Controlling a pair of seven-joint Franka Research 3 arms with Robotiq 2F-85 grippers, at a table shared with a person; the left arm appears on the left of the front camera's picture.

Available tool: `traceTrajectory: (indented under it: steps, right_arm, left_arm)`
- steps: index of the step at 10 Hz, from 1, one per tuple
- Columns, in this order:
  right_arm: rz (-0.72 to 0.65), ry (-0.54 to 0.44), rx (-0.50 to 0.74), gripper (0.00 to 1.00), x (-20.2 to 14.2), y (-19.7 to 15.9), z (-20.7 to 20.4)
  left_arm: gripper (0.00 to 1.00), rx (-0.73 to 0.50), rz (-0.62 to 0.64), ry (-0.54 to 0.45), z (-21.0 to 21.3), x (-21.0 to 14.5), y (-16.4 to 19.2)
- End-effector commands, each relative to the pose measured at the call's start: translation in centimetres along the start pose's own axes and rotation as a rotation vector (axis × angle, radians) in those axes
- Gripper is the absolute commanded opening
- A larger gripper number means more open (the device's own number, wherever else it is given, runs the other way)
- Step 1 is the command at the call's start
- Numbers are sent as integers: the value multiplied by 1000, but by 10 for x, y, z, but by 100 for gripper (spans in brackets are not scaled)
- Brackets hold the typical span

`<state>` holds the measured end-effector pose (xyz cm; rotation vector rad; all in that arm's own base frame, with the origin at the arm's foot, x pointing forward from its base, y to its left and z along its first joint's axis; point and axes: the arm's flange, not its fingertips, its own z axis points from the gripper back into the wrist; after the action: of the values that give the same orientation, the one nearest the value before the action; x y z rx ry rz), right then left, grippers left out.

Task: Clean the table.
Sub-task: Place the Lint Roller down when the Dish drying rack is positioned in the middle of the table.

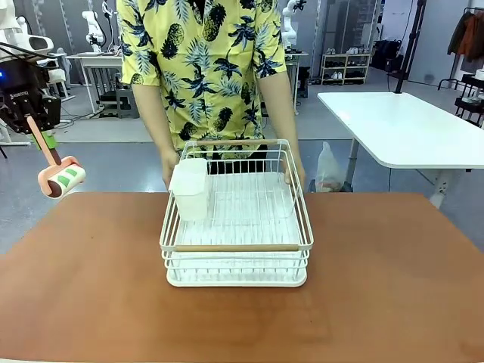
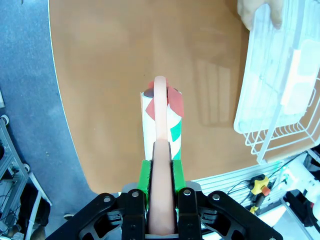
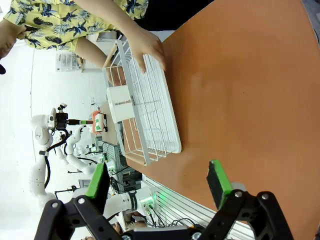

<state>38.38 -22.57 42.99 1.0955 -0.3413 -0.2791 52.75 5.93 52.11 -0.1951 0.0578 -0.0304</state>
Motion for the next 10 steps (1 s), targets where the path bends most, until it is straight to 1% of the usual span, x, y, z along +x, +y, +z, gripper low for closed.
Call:
traceTrajectory:
  steps: [1, 7, 8, 9, 10]
  right_arm:
    - [5, 0, 5, 100, -1, 2, 1]
    - [5, 0, 5, 100, -1, 2, 1]
    - [5, 0, 5, 100, -1, 2, 1]
    - [5, 0, 5, 100, -1, 2, 1]
    - [5, 0, 5, 100, -1, 2, 1]
  left_arm:
    - [21, 10, 4, 7, 5, -5, -1]
    - [21, 10, 4, 7, 5, -5, -1]
    - [21, 0, 0, 0, 0, 0, 0]
    - [21, -4, 120, -20, 5, 5, -8]
    - [21, 6, 305, -35, 11, 13, -19]
